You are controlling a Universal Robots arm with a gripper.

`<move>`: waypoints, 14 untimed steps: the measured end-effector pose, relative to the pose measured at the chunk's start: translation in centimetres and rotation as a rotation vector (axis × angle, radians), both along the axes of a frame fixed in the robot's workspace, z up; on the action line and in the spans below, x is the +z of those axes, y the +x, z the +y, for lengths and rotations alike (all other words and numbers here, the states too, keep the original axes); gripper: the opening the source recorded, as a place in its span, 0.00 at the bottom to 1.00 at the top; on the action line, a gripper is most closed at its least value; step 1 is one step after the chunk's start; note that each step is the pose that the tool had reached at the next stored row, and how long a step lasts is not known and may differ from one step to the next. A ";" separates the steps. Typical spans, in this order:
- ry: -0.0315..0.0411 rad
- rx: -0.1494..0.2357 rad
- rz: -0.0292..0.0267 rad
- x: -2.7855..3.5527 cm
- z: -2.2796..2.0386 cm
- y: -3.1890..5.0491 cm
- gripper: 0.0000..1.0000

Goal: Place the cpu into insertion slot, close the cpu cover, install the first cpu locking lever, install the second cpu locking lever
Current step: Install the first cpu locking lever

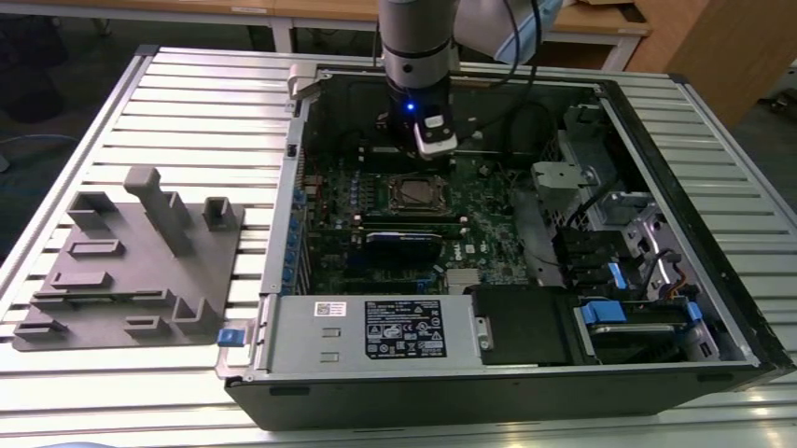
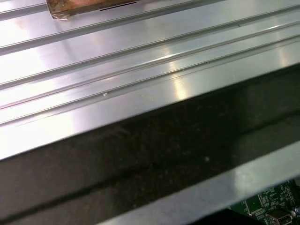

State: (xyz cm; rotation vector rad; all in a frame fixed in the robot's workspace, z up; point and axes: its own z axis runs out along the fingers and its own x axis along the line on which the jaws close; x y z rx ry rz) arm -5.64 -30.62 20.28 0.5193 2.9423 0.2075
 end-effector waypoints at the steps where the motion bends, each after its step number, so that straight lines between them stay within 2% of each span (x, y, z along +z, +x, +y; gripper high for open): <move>1: 0.0001 -0.007 -0.0002 -0.03 0.00 0.00 0.11; 5: 0.0002 -0.030 -0.0001 -0.07 0.04 -0.04 0.11; 14: -0.0013 -0.034 0.0000 -0.18 0.06 -0.03 0.11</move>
